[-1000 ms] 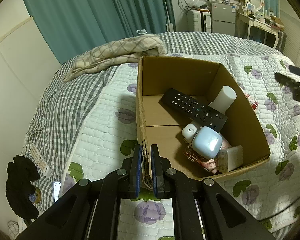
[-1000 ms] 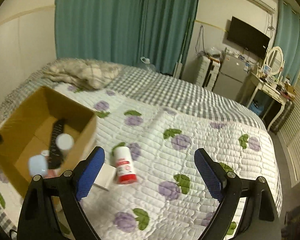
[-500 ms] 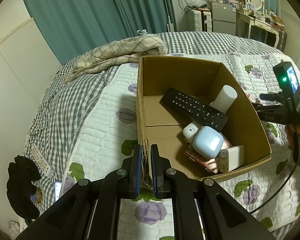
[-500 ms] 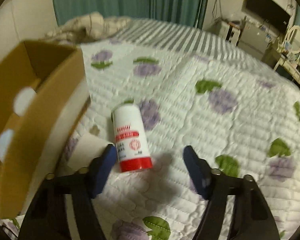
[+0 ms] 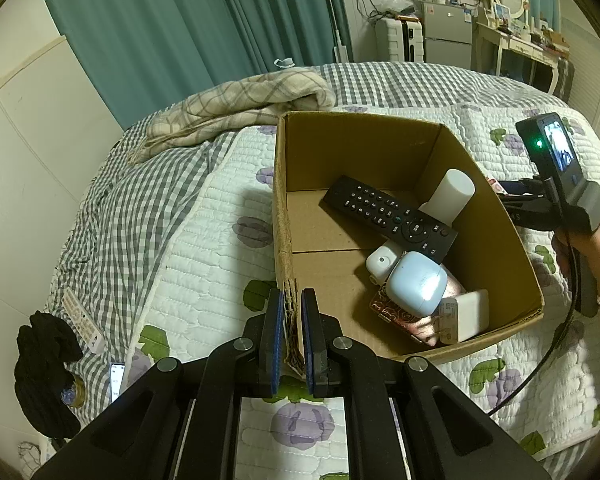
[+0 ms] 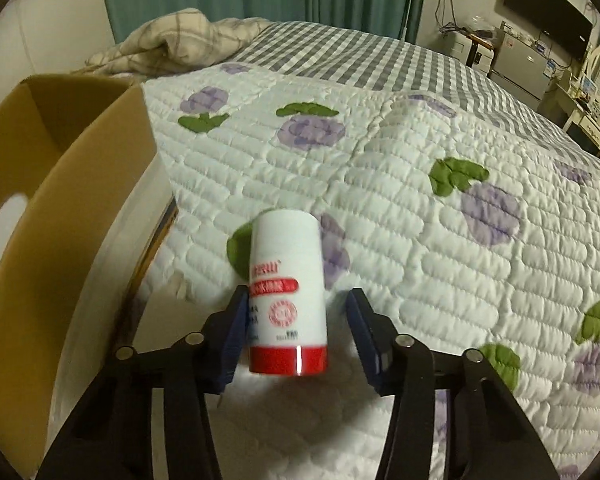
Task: Organize rigid objects
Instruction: 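Grasp the white-and-red medicine bottle with the right tool, then carry the medicine bottle into the box and release it upright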
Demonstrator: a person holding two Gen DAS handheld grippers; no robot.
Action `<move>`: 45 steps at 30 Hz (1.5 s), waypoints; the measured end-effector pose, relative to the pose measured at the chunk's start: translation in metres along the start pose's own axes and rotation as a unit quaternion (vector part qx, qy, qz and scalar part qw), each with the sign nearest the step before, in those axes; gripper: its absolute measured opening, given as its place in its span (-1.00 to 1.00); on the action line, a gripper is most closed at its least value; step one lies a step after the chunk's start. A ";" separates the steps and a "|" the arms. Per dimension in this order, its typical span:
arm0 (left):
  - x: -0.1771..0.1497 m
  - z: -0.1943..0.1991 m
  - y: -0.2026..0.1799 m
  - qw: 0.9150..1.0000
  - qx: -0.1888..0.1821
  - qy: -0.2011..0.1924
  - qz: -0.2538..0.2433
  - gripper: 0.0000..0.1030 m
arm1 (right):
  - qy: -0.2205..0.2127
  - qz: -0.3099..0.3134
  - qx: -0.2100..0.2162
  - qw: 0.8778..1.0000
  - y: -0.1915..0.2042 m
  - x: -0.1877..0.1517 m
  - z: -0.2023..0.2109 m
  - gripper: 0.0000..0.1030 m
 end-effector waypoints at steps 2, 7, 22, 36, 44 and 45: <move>0.000 0.000 0.000 1.000 0.000 0.000 0.000 -0.85 | -0.002 0.001 0.001 1.000 0.002 0.002 -0.001 -0.30; 0.000 0.000 0.000 1.000 0.001 0.000 0.000 -0.85 | -0.022 -0.003 -0.019 1.000 -0.002 -0.002 0.013 -0.31; 0.002 0.000 0.002 1.000 -0.004 -0.001 0.001 -0.85 | -0.189 0.002 -0.031 0.982 0.029 0.038 0.176 -0.31; 0.002 -0.001 0.003 1.000 -0.012 -0.004 0.007 -0.85 | -0.188 0.077 0.079 0.976 0.166 0.048 0.191 -0.31; 0.002 -0.003 0.004 1.000 -0.012 -0.005 0.005 -0.85 | -0.108 0.080 0.078 0.988 0.185 0.023 0.120 -0.31; 0.002 -0.003 0.003 1.000 -0.013 -0.005 0.006 -0.85 | -0.102 0.081 0.075 0.989 0.184 0.021 0.115 -0.31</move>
Point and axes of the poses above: each gripper's, at about its wrist camera, not at the fingertips, and z roughly against the way its jaws point, y to its left, x to its top, the point moved 8 cm from there along -z, roughly the way its jaws point, and after that the axes turned 2 degrees about y, right-handed, at the moved point
